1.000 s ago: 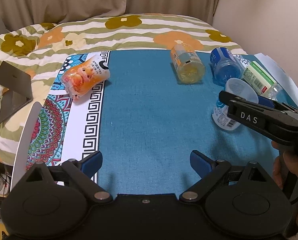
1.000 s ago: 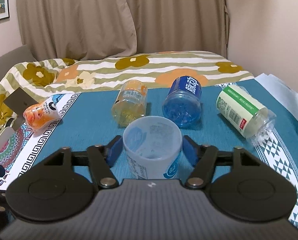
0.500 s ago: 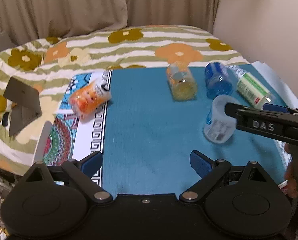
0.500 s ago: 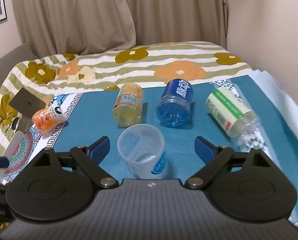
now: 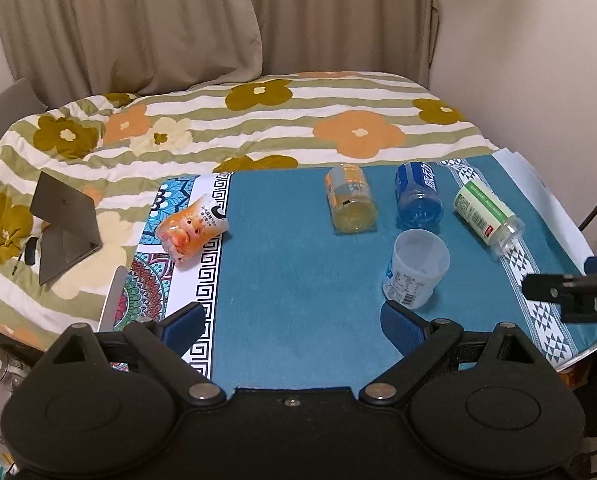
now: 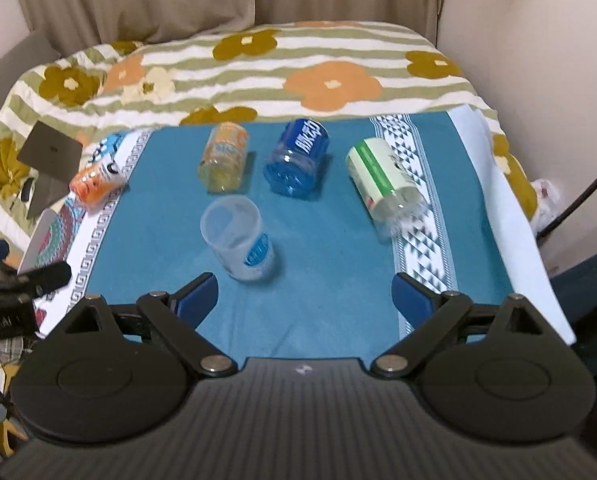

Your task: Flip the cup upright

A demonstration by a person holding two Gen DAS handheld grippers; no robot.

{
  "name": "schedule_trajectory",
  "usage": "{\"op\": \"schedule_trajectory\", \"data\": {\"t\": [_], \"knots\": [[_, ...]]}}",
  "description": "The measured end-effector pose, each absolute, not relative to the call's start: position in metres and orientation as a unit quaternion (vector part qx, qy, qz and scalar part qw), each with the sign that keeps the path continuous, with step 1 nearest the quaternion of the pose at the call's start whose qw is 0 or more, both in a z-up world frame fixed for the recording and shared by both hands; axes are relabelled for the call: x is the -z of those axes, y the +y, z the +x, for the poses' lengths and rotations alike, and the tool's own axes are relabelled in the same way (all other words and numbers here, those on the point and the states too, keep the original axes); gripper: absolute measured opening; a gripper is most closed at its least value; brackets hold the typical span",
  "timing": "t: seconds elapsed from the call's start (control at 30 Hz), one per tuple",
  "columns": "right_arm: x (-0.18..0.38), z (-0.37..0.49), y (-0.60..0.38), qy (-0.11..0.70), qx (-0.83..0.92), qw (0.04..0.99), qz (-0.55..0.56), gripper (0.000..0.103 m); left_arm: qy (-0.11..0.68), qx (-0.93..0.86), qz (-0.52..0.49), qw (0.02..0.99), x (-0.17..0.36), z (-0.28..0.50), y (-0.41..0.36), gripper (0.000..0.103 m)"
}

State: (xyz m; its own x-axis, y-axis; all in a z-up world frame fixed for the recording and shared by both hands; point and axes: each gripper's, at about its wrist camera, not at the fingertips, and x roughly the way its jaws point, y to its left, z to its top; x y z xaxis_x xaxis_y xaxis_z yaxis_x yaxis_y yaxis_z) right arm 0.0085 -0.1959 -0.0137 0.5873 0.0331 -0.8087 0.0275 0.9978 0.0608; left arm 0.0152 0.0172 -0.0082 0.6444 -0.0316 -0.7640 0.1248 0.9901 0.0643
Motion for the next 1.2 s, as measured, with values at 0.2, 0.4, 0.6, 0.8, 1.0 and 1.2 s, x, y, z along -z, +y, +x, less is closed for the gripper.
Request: {"op": "schedule_trajectory", "data": {"t": [0.2, 0.4, 0.6, 0.8, 1.0, 1.2], "knots": [[0.014, -0.001, -0.21, 0.463, -0.001, 0.885, 0.04, 0.103, 0.42, 0.037, 0.055, 0.905, 0.009, 0.007, 0.008, 0.097], [0.018, -0.007, -0.215, 0.468, 0.008, 0.882, 0.043, 0.103, 0.418, 0.038, 0.059, 0.906, 0.011, 0.002, 0.0, 0.097], [0.016, -0.006, -0.218, 0.469, 0.013, 0.882, 0.037, 0.103, 0.408, 0.037, 0.062, 0.91, 0.006, 0.005, -0.005, 0.097], [0.016, -0.005, -0.219, 0.47, 0.013, 0.882, 0.037, 0.103, 0.407, 0.039, 0.067, 0.91, 0.006, 0.006, -0.008, 0.097], [0.017, -0.004, -0.219, 0.47, 0.013, 0.882, 0.037, 0.103, 0.404, 0.039, 0.068, 0.911, 0.006, 0.008, -0.009, 0.097], [0.021, -0.002, -0.218, 0.473, 0.013, 0.88, 0.036, 0.103, 0.404, 0.039, 0.067, 0.912, 0.006, 0.009, -0.01, 0.097]]}}
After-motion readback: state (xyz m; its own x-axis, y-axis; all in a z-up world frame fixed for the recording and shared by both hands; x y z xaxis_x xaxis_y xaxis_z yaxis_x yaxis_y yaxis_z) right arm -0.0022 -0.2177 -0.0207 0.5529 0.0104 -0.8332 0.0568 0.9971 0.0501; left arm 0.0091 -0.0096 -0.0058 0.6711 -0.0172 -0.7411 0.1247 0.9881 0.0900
